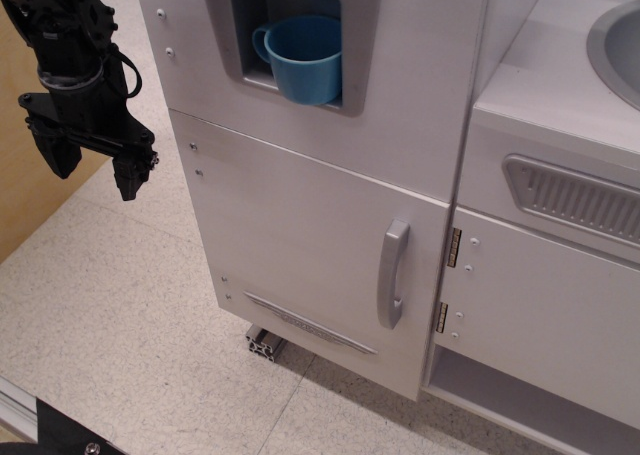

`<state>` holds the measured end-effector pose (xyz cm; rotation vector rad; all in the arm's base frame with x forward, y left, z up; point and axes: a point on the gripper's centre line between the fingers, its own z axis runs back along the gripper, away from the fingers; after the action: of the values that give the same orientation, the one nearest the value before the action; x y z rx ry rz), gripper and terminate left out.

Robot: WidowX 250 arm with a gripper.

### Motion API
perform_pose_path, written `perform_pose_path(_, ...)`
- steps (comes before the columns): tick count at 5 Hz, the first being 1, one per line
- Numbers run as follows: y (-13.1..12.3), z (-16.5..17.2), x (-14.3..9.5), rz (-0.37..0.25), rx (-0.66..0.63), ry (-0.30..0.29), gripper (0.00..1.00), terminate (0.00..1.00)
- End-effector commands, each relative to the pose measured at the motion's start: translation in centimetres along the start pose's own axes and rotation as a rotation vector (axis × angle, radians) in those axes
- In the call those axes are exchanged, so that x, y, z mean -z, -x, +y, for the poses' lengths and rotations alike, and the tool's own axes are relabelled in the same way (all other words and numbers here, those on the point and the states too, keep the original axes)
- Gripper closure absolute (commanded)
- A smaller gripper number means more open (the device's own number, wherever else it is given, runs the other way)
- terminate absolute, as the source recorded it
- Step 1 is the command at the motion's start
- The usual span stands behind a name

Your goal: Open low fridge

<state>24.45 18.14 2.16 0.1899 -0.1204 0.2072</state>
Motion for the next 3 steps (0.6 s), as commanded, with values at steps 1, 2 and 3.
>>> perform_pose_path(1, 0.0, 0.0, 0.0, 0.0, 0.0, 0.0, 0.0, 0.0)
perform_pose_path(2, 0.7, -3.1, 0.2, -0.036, 0.023, 0.039, 0.0, 0.0)
perform_pose_path(3, 1.6, -6.2, 0.4, -0.053, 0.034, 0.044, 0.0, 0.0)
